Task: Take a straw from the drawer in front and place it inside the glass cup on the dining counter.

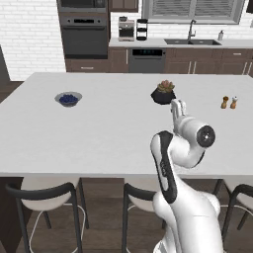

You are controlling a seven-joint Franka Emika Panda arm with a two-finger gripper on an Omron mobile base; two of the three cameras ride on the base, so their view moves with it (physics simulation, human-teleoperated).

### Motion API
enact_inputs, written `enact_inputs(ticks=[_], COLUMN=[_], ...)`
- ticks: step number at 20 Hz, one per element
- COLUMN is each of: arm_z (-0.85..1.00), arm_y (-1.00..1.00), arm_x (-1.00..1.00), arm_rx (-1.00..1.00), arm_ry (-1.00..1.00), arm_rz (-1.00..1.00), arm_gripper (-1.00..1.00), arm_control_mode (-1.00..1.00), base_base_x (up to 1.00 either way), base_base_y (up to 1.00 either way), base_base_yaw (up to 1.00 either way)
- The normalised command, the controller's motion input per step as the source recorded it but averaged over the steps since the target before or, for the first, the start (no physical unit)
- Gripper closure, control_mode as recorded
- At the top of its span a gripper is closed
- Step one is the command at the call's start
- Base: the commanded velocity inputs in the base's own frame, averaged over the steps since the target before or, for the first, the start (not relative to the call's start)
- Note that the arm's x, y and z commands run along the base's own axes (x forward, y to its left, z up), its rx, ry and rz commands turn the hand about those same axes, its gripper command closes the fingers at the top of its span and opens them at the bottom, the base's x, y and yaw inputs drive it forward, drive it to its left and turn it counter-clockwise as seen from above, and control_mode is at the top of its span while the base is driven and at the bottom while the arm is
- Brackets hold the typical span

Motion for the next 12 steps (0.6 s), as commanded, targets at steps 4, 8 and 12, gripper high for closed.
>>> enact_inputs(ticks=[4,8,12], arm_z=[0.88,0.50,0.06], arm_y=[0.00,0.00,0.13], arm_x=[-0.52,-0.54,-0.63], arm_rx=[0.00,0.00,-0.07], arm_ry=[0.75,0.83,0.75], arm_rz=[0.00,0.00,0.00], arm_gripper=[-1.00,-1.00,-1.00], arm_control_mode=[-1.00,-1.00,-1.00], base_base_x=[0.00,0.00,0.00], base_base_y=[0.00,0.00,0.00], base_base_yaw=[0.00,0.00,0.00])
